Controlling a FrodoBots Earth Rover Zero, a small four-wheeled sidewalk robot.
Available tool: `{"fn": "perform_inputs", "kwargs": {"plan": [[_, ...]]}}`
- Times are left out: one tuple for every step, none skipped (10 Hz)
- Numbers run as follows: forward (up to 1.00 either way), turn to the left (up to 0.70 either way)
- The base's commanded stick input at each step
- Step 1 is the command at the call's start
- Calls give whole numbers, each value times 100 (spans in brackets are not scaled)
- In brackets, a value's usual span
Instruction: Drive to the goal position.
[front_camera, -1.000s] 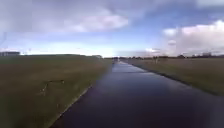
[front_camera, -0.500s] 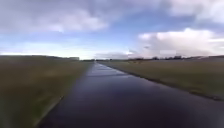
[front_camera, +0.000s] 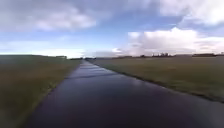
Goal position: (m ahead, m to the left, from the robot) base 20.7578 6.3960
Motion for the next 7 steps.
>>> {"fn": "perform_inputs", "kwargs": {"plan": [[100, 40], [100, 40], [100, 40], [100, 40], [100, 11], [100, 0], [100, 0]]}}
